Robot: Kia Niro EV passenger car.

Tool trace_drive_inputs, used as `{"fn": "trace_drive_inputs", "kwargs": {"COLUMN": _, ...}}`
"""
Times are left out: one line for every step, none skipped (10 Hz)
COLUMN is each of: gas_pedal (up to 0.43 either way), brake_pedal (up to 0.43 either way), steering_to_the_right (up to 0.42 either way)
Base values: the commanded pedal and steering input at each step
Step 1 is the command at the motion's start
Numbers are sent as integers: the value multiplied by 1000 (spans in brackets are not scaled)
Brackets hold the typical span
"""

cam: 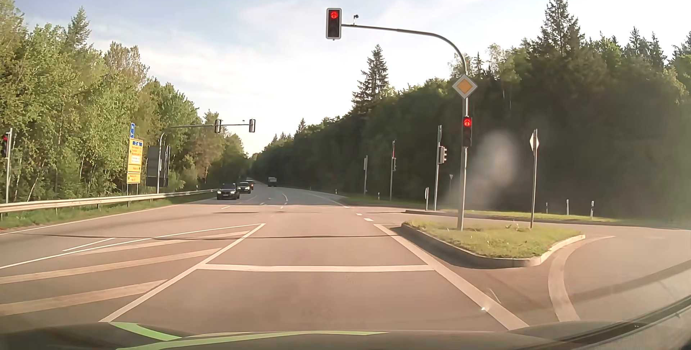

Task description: Follow the waypoints while adhering to traffic rules and regulations

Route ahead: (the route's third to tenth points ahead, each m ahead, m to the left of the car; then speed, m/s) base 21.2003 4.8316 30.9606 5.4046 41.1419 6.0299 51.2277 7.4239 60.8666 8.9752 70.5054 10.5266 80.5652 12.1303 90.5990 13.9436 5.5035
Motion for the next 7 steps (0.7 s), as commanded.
{"fn": "trace_drive_inputs", "kwargs": {"gas_pedal": 0, "brake_pedal": 329, "steering_to_the_right": -11}}
{"fn": "trace_drive_inputs", "kwargs": {"gas_pedal": 0, "brake_pedal": 329, "steering_to_the_right": -11}}
{"fn": "trace_drive_inputs", "kwargs": {"gas_pedal": 0, "brake_pedal": 329, "steering_to_the_right": -11}}
{"fn": "trace_drive_inputs", "kwargs": {"gas_pedal": 0, "brake_pedal": 329, "steering_to_the_right": -12}}
{"fn": "trace_drive_inputs", "kwargs": {"gas_pedal": 0, "brake_pedal": 335, "steering_to_the_right": -12}}
{"fn": "trace_drive_inputs", "kwargs": {"gas_pedal": 0, "brake_pedal": 329, "steering_to_the_right": -12}}
{"fn": "trace_drive_inputs", "kwargs": {"gas_pedal": 0, "brake_pedal": 329, "steering_to_the_right": -12}}
